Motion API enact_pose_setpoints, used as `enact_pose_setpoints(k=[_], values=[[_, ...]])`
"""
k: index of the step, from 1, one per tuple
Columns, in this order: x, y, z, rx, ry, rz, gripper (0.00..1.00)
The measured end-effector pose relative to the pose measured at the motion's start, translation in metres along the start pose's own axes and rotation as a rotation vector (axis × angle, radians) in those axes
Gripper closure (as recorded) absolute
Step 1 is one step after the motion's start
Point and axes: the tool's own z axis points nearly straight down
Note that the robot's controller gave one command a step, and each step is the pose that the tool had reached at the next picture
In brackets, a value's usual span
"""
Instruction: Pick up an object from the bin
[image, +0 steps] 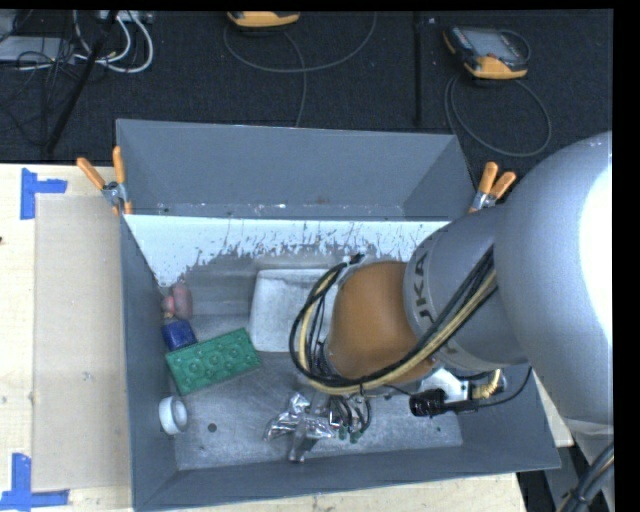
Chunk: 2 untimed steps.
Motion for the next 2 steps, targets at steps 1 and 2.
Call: enact_pose_setpoints(k=[1,2], values=[[0.001,0.0,-0.001,-0.001,0.001,0.003,1.0],[-0.008,0.006,-0.139,-0.001,-0.002,0.047,1.0]])
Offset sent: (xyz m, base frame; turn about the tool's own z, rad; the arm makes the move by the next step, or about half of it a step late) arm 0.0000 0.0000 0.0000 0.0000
